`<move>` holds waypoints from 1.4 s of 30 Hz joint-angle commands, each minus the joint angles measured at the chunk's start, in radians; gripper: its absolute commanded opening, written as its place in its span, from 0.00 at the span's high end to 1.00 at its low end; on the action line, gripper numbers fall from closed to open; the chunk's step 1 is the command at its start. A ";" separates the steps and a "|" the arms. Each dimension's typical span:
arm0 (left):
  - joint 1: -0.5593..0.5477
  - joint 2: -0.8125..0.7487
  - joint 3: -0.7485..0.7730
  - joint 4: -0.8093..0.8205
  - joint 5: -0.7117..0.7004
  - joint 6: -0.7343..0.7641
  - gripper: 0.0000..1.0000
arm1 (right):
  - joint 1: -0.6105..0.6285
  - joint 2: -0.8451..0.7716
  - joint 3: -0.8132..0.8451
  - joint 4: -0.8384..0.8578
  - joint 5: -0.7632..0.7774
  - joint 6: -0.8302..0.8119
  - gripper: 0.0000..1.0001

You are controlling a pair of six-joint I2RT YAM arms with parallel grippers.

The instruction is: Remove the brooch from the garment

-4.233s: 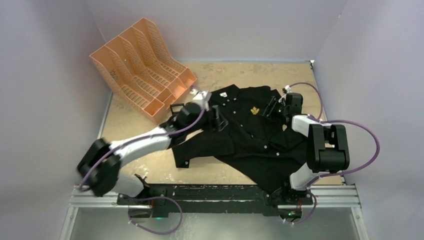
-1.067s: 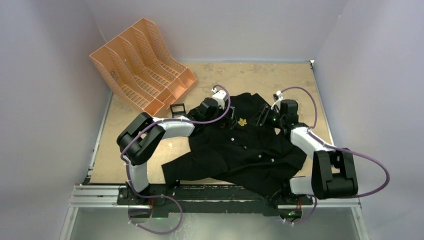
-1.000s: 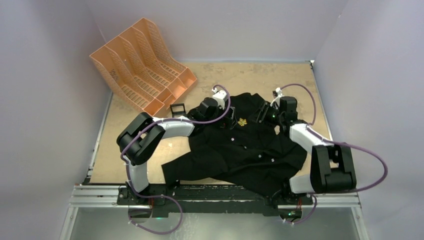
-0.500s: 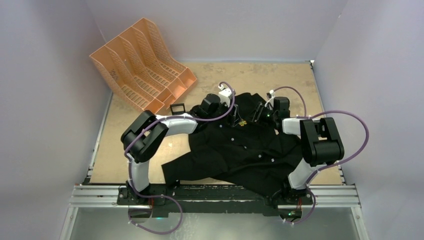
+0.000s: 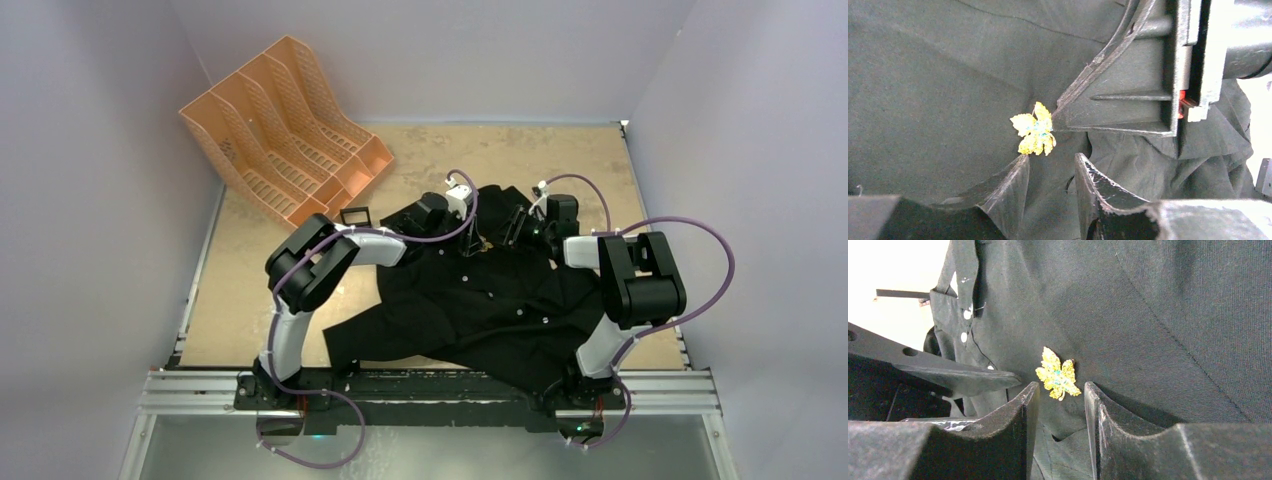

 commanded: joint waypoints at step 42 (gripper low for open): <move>0.035 0.032 -0.005 0.188 0.031 -0.191 0.81 | -0.031 0.024 -0.041 0.045 -0.051 -0.016 0.62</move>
